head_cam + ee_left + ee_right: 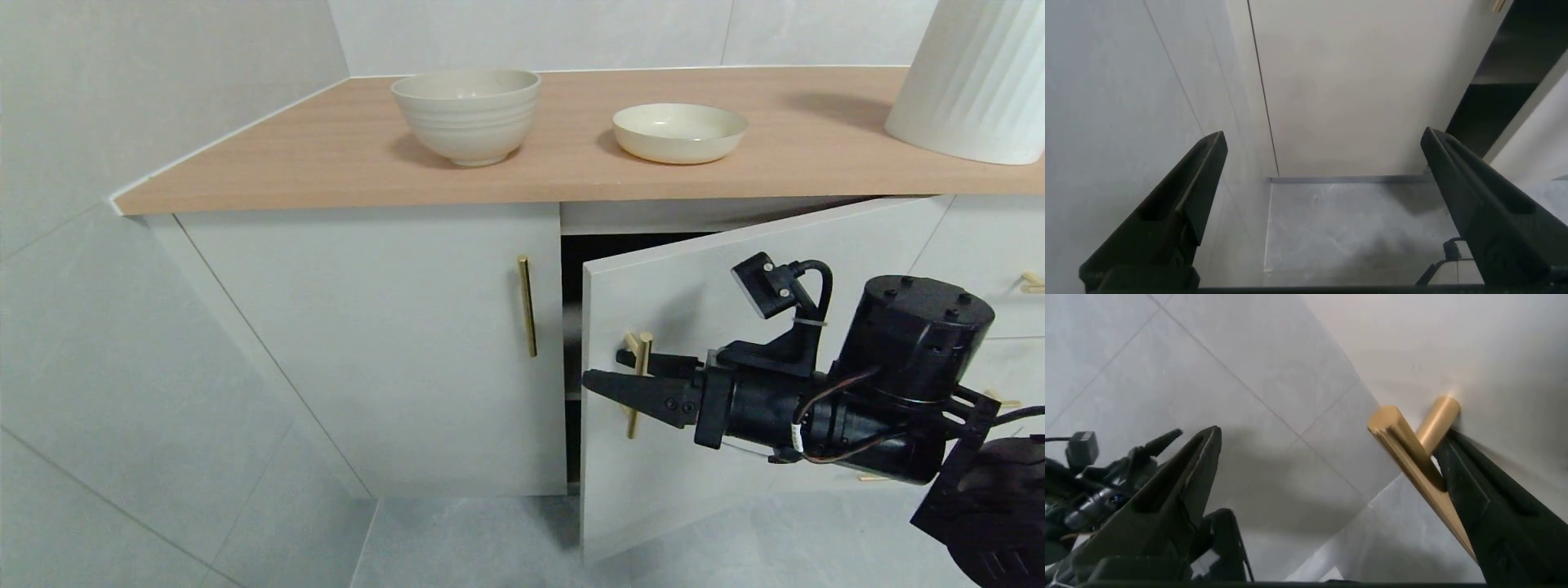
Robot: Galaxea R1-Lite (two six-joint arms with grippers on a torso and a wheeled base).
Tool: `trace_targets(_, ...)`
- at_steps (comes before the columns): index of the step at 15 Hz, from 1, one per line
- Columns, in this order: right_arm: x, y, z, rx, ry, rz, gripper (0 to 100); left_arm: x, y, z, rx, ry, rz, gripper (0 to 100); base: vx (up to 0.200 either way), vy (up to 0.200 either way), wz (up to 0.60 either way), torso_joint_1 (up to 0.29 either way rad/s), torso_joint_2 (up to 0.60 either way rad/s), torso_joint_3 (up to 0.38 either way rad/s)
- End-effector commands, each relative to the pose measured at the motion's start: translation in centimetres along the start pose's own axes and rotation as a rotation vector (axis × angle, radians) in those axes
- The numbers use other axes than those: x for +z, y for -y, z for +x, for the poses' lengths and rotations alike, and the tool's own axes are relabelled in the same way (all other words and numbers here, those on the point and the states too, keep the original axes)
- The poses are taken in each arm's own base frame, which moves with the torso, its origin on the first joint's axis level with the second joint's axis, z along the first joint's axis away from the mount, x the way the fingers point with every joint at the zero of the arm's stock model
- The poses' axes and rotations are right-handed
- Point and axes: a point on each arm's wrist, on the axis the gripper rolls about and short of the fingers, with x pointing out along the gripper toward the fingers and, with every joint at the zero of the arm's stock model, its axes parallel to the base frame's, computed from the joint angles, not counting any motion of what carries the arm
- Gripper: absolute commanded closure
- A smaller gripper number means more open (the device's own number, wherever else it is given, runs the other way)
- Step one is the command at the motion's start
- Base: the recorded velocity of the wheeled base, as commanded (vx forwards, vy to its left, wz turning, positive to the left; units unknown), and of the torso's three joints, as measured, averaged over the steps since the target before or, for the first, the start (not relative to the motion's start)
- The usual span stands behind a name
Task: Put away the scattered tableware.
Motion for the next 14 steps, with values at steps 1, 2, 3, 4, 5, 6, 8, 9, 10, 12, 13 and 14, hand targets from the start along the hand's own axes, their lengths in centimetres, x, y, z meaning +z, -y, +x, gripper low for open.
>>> trace_targets(1, -0.1, -0.9, -0.5, 0.017, -0.004, -0.003, 0, 0.0, 0.0, 0.0, 0.000, -0.001, 0.000, 0, 0.000, 0.000, 0.00, 0.000, 0.00, 0.000)
trace_targets(2, -0.2, -1.0, -0.5, 0.019, -0.007, -0.002, 0, 0.0, 0.0, 0.0, 0.000, -0.001, 0.001, 0, 0.000, 0.000, 0.00, 0.000, 0.00, 0.000)
trace_targets(3, -0.8, -1.2, -0.6, 0.021, -0.029, 0.007, 0, 0.0, 0.0, 0.0, -0.001, -0.003, 0.006, 0, 0.000, 0.000, 0.00, 0.000, 0.00, 0.000)
trace_targets(4, -1.3, -1.4, -0.8, 0.021, -0.042, 0.014, 0, 0.0, 0.0, 0.0, -0.001, -0.003, 0.003, 0, 0.000, 0.000, 0.00, 0.000, 0.00, 0.000)
trace_targets(5, -1.7, -1.5, -0.8, 0.028, -0.056, 0.019, 0, 0.0, 0.0, 0.0, -0.001, -0.003, 0.001, 0, 0.000, 0.000, 0.00, 0.000, 0.00, 0.000)
trace_targets(6, -2.0, -1.8, -0.7, 0.037, -0.068, 0.023, 0, 0.0, 0.0, 0.0, -0.001, -0.003, 0.001, 0, 0.000, 0.000, 0.00, 0.000, 0.00, 0.000)
trace_targets(8, -2.7, -2.1, -0.9, 0.041, -0.091, 0.033, 0, 0.1, 0.0, 0.0, 0.003, 0.008, 0.000, 0, 0.000, 0.000, 0.00, 0.000, 0.00, 0.000)
trace_targets(9, -3.3, -2.2, -1.5, 0.035, -0.113, 0.045, 0, 2.0, 0.0, -0.6, -0.020, 0.071, -0.007, 0, 0.000, 0.000, 0.00, 0.000, 0.00, 0.000)
trace_targets(10, -3.4, -2.2, -1.6, 0.033, -0.116, 0.047, 0, 2.9, 0.1, -0.9, -0.040, 0.087, -0.012, 0, 0.000, 0.000, 0.00, 0.000, 0.00, 0.000)
trace_targets(12, -3.8, -2.3, -2.1, 0.029, -0.127, 0.053, 0, 8.3, 0.4, -1.9, -0.200, 0.044, -0.095, 0, 0.000, 0.000, 0.00, 0.000, 0.00, 0.000)
trace_targets(13, -4.0, -2.4, -2.3, 0.026, -0.134, 0.057, 0, 10.1, 0.5, -1.6, -0.253, 0.008, -0.138, 0, 0.000, 0.000, 0.00, 0.000, 0.00, 0.000)
trace_targets(14, -4.2, -2.4, -2.6, 0.025, -0.139, 0.060, 0, 11.7, 0.6, -1.1, -0.296, -0.016, -0.161, 0, 0.000, 0.000, 0.00, 0.000, 0.00, 0.000)
